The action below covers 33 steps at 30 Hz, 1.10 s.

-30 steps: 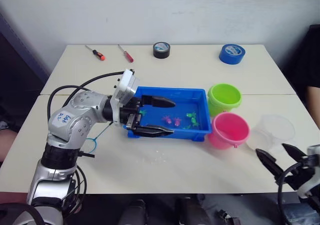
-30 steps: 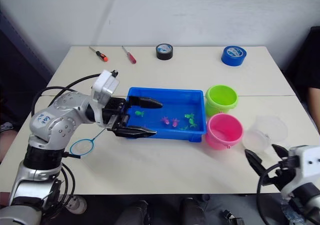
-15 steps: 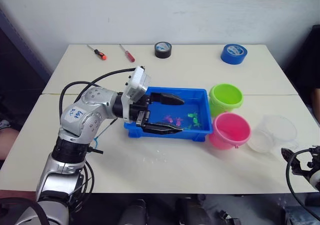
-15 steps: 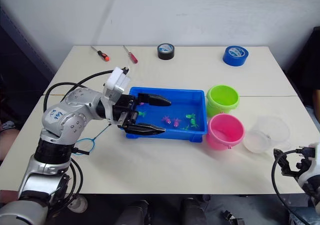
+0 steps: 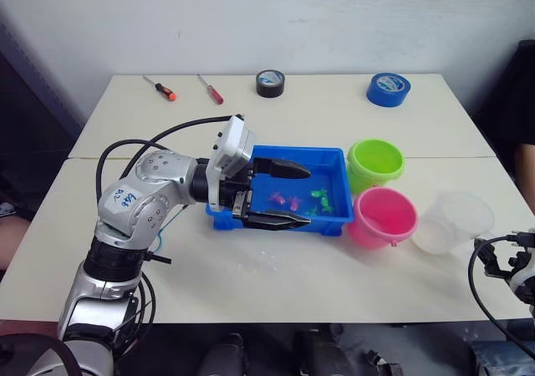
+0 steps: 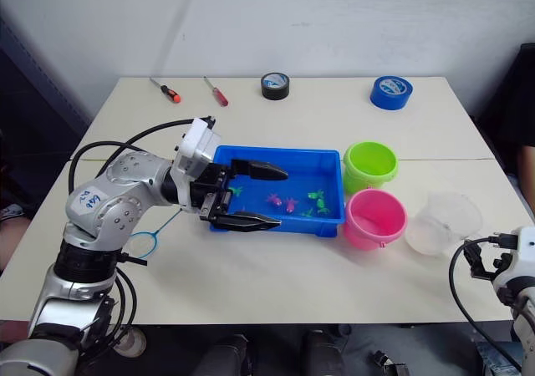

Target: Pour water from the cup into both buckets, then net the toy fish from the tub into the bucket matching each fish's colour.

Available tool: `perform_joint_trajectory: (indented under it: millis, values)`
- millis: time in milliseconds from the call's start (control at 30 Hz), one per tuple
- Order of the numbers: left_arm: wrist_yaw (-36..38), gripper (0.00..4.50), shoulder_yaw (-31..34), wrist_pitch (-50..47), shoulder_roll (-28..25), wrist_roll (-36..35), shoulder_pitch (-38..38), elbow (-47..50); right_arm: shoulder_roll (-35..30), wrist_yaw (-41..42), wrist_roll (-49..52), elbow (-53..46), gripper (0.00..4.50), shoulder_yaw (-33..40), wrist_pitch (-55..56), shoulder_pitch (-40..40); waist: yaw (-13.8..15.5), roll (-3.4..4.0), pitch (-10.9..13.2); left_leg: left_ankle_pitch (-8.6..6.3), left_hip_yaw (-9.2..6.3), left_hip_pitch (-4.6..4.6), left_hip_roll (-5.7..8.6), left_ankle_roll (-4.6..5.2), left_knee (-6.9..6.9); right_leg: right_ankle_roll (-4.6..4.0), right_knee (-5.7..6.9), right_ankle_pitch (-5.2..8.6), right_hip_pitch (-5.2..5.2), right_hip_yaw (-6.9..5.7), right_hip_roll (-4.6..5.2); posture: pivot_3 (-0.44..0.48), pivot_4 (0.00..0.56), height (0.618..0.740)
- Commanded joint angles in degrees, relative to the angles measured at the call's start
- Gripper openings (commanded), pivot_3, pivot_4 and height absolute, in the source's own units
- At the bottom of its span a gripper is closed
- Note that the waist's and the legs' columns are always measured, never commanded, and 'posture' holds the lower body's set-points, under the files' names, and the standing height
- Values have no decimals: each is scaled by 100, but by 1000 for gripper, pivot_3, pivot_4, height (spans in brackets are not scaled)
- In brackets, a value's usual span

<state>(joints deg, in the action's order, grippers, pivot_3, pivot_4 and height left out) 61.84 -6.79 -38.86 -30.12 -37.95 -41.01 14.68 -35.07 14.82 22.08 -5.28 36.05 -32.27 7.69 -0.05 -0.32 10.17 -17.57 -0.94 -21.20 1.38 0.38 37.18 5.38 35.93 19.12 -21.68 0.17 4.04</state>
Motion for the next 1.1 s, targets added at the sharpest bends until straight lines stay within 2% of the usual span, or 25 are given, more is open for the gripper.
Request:
perform_joint_trajectory:
  millis: [33,200,633,733,867,1100]
  values:
    - [-8,4500,128,49,-75,-45,-4,191,13,-36,-108,142,2843,4,209,-168,2,0,0,0,0,0,0,0,0,0,0,0,0,-1,0,0,150,736]
    - [24,4500,99,178,-152,61,83,225,108,-85,-34,444,2843,22,232,-528,-15,2,-1,3,0,1,0,-3,1,0,2,0,0,0,-2,0,150,736]
    - [64,4500,120,307,-303,55,126,185,62,230,-174,930,2843,-203,685,-834,-11,3,0,5,2,2,-2,-4,0,0,3,0,-1,2,-4,0,150,736]
    - [69,4500,121,329,-326,62,135,186,94,349,-166,977,2003,-242,817,-856,-17,3,0,5,2,2,-2,-4,-1,0,3,0,-1,2,-4,0,150,736]
    - [77,4500,120,335,-355,62,129,182,154,410,-139,1007,94,-253,927,-859,-15,3,0,5,2,2,-2,-4,0,0,3,0,-1,1,-4,0,150,736]
    - [65,4500,124,167,-403,-30,74,82,358,476,173,783,94,-67,1180,-808,16,-1,0,5,-4,4,-1,-4,3,1,1,-1,7,-2,-2,0,150,736]
